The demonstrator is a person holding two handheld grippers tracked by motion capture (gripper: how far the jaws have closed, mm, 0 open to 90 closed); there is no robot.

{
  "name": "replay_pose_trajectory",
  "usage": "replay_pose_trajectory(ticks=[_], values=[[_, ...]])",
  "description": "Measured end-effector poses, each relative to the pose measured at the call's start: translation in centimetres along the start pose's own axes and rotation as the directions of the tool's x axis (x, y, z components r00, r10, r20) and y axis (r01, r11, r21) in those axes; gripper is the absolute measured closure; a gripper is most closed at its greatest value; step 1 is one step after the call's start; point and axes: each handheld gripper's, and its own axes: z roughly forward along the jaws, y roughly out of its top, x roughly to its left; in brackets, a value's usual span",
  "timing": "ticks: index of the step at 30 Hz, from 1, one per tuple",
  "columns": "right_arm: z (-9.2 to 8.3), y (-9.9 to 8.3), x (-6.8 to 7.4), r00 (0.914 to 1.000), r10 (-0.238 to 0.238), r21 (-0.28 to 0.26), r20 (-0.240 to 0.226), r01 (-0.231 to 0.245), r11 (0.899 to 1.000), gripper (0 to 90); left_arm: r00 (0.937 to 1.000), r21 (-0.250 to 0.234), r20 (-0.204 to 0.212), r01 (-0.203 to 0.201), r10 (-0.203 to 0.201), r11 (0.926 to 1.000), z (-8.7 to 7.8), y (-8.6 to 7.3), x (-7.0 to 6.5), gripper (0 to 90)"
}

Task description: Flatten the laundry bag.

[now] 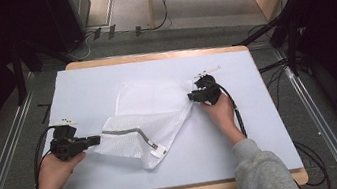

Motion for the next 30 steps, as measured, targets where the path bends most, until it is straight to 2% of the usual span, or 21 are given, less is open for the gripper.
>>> replay_pose_trajectory(ticks=[1, 2, 4, 11, 14, 15, 17, 18, 20, 23, 24, 26, 27, 29, 30], values=[[0.2, 0.2, 0.0, 1.0, -0.008, 0.009, -0.005, 0.008, 1.0, 88.8, 1.0, 0.004, 0.0, -0.005, 0.005, 1.0, -0.1, -0.1, 0.0, 90.0], [0.2, 0.3, 0.0, 0.9999, -0.009, 0.003, -0.005, 0.009, 1.0, 89.8, 1.0, 0.001, 0.0, -0.003, 0.003, 1.0, -0.2, -0.1, -0.1, 90.0], [0.3, 0.4, -0.1, 1.0, -0.003, 0.001, 0.0, 0.003, 1.0, 90.0, 1.0, 0.0, 0.0, -0.004, 0.004, 1.0, -0.3, -0.2, -0.2, 90.0], [-0.6, 0.7, -1.9, 0.999, 0.035, -0.048, 0.028, -0.034, 0.998, 90.0, 0.9998, 0.006, 0.017, -0.001, 0.001, 1.0, -0.3, -0.2, -0.3, 90.0], [-1.0, 0.4, -3.1, 0.9968, 0.065, -0.064, 0.046, -0.062, 0.996, 90.0, 0.9988, 0.019, 0.048, -0.001, 0.0, 0.9998, 0.1, -0.3, -0.6, 90.0], [-1.0, 0.3, -3.4, 0.9964, 0.071, -0.061, 0.047, -0.068, 0.996, 90.0, 0.9976, 0.037, 0.068, -0.009, 0.007, 0.9993, 0.5, -0.5, -1.1, 90.0], [-0.9, 0.2, -3.6, 0.9958, 0.08, -0.058, 0.043, -0.077, 0.995, 90.0, 0.9976, 0.046, 0.068, -0.017, 0.014, 0.9988, 0.7, -0.6, -1.4, 90.0], [-0.8, 0.2, -3.7, 0.996, 0.082, -0.049, 0.037, -0.08, 0.996, 89.6, 0.998, 0.051, 0.055, -0.034, 0.032, 0.9981, 0.9, -0.8, -1.7, 89.7], [-0.9, 0.2, -3.5, 0.9968, 0.074, -0.052, 0.03, -0.072, 0.996, 79.6, 0.9982, 0.062, 0.05, -0.035, 0.031, 0.9975, 1.0, -0.9, -1.6, 86.2], [-1.5, 0.3, -3.3, 0.9968, 0.079, -0.067, 0.017, -0.077, 0.995, 74.6, 0.999, 0.034, 0.035, -0.031, 0.03, 0.9989, 0.8, -0.8, -1.1, 81.8], [-2.4, 0.3, -3.0, 0.9976, 0.069, -0.084, -0.003, -0.069, 0.994, 72.0, 0.9991, 0.021, 0.032, -0.026, 0.026, 0.9994, 0.7, -0.7, -0.9, 76.4], [-2.8, 0.2, -2.8, 0.9979, 0.065, -0.089, -0.005, -0.065, 0.994, 72.0, 0.9996, 0.004, 0.015, -0.023, 0.023, 0.9997, 0.5, -0.5, -0.5, 75.4], [-3.7, -0.1, -2.2, 0.9991, 0.04, -0.104, -0.016, -0.042, 0.994, 71.9, 0.9997, -0.003, 0.004, -0.022, 0.022, 0.9998, 0.6, 0.0, -0.1, 71.7], [-4.0, -0.3, -1.9, 0.9992, 0.035, -0.104, -0.018, -0.036, 0.994, 71.8, 0.9998, -0.008, 0.003, -0.021, 0.021, 0.9998, 0.8, 0.2, 0.0, 70.8], [-4.6, -0.7, -1.3, 0.9991, 0.022, -0.111, -0.036, -0.025, 0.994, 71.1, 0.9996, -0.003, 0.002, -0.028, 0.028, 0.9996, 1.0, 0.6, 0.2, 68.8]])
